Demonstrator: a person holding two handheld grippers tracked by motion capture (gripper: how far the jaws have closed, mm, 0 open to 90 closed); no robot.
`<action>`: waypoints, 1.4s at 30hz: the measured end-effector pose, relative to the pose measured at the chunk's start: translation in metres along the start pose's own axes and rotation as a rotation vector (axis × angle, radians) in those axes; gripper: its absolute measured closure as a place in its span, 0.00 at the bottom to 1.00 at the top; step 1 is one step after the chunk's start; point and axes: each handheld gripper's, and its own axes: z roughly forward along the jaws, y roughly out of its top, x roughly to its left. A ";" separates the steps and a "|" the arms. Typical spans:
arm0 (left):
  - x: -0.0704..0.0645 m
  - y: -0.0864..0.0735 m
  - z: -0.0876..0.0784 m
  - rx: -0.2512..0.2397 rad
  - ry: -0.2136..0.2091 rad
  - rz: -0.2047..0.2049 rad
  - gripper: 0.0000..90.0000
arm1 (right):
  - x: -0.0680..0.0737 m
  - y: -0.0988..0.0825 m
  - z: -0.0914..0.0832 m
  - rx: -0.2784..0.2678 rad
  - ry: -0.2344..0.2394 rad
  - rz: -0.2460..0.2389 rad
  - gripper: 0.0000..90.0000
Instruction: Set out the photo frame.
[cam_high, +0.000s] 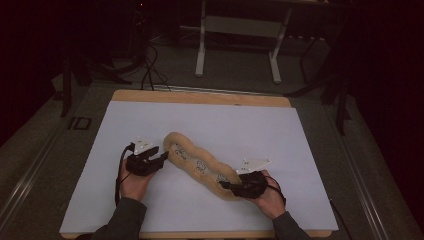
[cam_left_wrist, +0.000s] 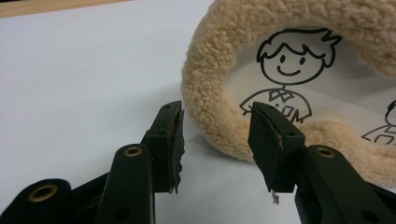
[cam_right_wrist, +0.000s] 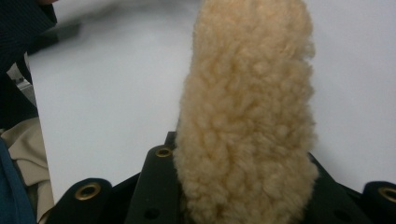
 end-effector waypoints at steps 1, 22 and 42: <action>0.000 0.000 0.001 -0.001 0.003 0.004 0.61 | -0.001 0.000 0.000 -0.003 0.004 -0.001 0.79; 0.016 0.013 0.028 -0.002 -0.082 0.001 0.68 | -0.003 0.000 0.000 0.002 0.016 -0.014 0.78; 0.021 0.008 0.023 -0.005 -0.097 -0.024 0.81 | 0.000 -0.005 -0.006 0.030 -0.092 0.082 0.74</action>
